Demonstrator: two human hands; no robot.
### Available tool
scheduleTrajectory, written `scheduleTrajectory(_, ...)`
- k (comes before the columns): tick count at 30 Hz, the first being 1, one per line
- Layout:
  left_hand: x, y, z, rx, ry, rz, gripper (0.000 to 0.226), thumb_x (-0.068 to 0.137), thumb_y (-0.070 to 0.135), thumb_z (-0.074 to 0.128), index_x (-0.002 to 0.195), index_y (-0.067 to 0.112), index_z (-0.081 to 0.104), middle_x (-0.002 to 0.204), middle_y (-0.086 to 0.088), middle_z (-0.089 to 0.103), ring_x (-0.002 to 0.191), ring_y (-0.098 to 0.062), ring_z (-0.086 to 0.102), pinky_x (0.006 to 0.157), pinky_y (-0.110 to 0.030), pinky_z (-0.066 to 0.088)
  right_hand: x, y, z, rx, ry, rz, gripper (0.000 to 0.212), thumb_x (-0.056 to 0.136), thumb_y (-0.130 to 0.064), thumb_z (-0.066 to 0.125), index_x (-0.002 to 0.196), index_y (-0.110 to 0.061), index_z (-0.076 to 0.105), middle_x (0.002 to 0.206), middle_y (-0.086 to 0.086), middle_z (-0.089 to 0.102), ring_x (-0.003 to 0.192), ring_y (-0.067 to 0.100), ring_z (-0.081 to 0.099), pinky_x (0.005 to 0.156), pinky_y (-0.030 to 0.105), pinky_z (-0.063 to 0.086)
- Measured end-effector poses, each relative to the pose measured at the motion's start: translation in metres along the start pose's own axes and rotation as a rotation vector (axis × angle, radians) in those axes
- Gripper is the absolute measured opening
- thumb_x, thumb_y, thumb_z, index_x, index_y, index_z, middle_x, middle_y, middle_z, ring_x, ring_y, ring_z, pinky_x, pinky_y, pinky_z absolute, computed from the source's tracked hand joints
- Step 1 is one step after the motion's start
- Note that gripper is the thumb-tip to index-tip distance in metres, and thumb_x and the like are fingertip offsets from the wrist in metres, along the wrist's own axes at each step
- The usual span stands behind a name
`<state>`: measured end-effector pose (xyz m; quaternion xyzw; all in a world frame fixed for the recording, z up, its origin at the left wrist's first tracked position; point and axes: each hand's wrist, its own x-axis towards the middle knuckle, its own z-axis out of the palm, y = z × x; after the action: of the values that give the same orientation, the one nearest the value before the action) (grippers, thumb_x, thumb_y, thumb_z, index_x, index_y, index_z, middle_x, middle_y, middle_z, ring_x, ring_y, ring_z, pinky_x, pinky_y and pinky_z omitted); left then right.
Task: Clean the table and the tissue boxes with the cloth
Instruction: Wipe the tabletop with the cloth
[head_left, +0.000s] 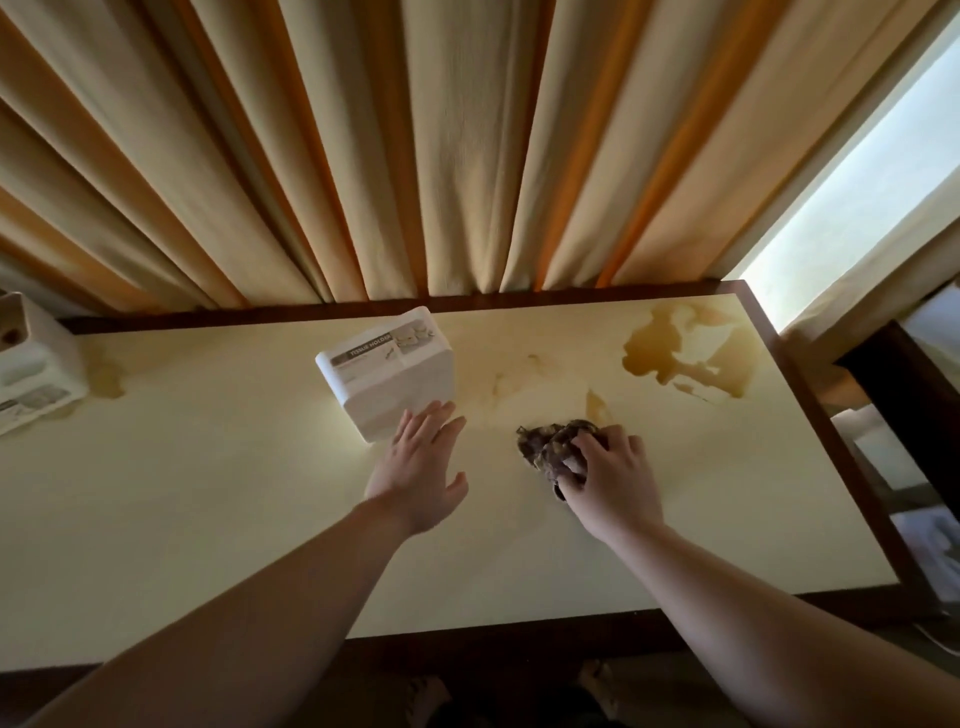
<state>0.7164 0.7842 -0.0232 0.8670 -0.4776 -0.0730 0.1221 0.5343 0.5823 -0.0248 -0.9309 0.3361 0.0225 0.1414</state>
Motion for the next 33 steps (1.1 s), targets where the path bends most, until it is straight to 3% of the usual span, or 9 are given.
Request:
scheduleTrajectory(4,-0.004,0.000,0.024,-0.018,-0.211,-0.187,0.112,0.084,0.079,0.057,0.165,0.018,0.009,0.173,-0.002,-0.008,0.159,-0.021,-0.010,0.129,-0.044,-0.004,-0.002,0.006,0.014,0.085,-0.102,-0.074,0.062,0.101,-0.057,0.052,0.156,-0.031,0.040,0.162,0.003,0.025,0.144,0.028,0.025,0.118,0.043,0.038)
scheduleTrajectory(7,-0.001,-0.002,0.034,-0.038,-0.252,-0.196,0.126,0.075,0.090,0.055,0.166,0.018,0.006,0.173,0.000,-0.011,0.158,-0.018,-0.014,0.129,-0.046,-0.001,-0.006,0.015,0.023,0.135,-0.061,-0.073,0.056,0.105,-0.048,0.053,0.157,-0.032,0.043,0.168,0.004,0.023,0.150,0.029,0.024,0.118,0.043,0.039)
scheduleTrajectory(10,0.005,-0.004,0.036,-0.039,-0.269,-0.199,0.129,0.070,0.090,0.059,0.165,0.019,0.009,0.173,-0.001,-0.010,0.158,-0.018,-0.014,0.129,-0.046,0.000,0.005,0.028,0.021,0.161,-0.018,-0.005,0.052,0.108,-0.037,0.051,0.158,-0.031,0.042,0.170,0.005,0.023,0.149,0.031,0.028,0.119,0.043,0.038)
scheduleTrajectory(13,0.006,-0.003,0.035,-0.075,-0.266,-0.201,0.131,0.069,0.089,0.062,0.165,0.019,0.007,0.172,0.001,-0.011,0.158,-0.015,-0.015,0.126,-0.038,-0.009,0.043,0.033,0.014,0.252,0.047,0.116,0.051,0.108,-0.032,0.050,0.159,-0.028,0.042,0.169,0.008,0.025,0.152,0.031,0.026,0.124,0.045,0.030)
scheduleTrajectory(16,0.005,-0.005,0.036,-0.061,-0.265,-0.199,0.133,0.069,0.088,0.064,0.166,0.019,0.004,0.172,0.002,-0.014,0.157,-0.013,-0.016,0.125,-0.036,-0.012,0.098,0.024,0.006,0.233,0.044,0.040,0.050,0.106,-0.032,0.057,0.154,-0.020,0.050,0.164,0.014,0.035,0.148,0.036,0.034,0.122,0.043,0.031)
scheduleTrajectory(21,0.005,-0.009,0.033,-0.026,-0.332,-0.185,0.142,0.066,0.089,0.066,0.164,0.019,-0.007,0.168,0.005,-0.023,0.154,-0.011,-0.022,0.126,-0.040,-0.011,0.158,-0.030,0.015,0.173,-0.044,-0.130,0.047,0.102,-0.047,0.058,0.145,-0.029,0.059,0.163,0.000,0.037,0.145,0.030,0.036,0.119,0.038,0.035)
scheduleTrajectory(26,0.003,-0.009,0.033,-0.113,-0.286,-0.211,0.144,0.061,0.088,0.072,0.166,0.019,0.000,0.170,0.006,-0.016,0.154,-0.008,-0.019,0.125,-0.036,-0.011,0.112,-0.046,0.028,0.250,-0.034,-0.358,0.039,0.090,-0.035,0.070,0.128,-0.029,0.074,0.155,0.005,0.050,0.139,0.034,0.045,0.111,0.043,0.046)
scheduleTrajectory(30,0.003,-0.006,0.030,-0.119,-0.269,-0.214,0.145,0.058,0.091,0.069,0.165,0.019,0.004,0.171,0.007,-0.011,0.155,-0.008,-0.016,0.127,-0.037,-0.008,0.040,-0.023,0.026,0.241,-0.141,-0.445,0.043,0.088,-0.034,0.068,0.130,-0.030,0.073,0.159,0.001,0.046,0.149,0.023,0.033,0.118,0.037,0.040)
scheduleTrajectory(33,0.003,-0.007,0.030,-0.127,-0.259,-0.218,0.147,0.054,0.091,0.071,0.165,0.020,0.006,0.172,0.006,-0.009,0.156,-0.009,-0.014,0.128,-0.039,-0.006,0.002,0.020,0.029,0.196,-0.045,-0.428,0.034,0.088,-0.033,0.074,0.120,-0.023,0.079,0.149,0.005,0.057,0.140,0.029,0.048,0.107,0.046,0.053)
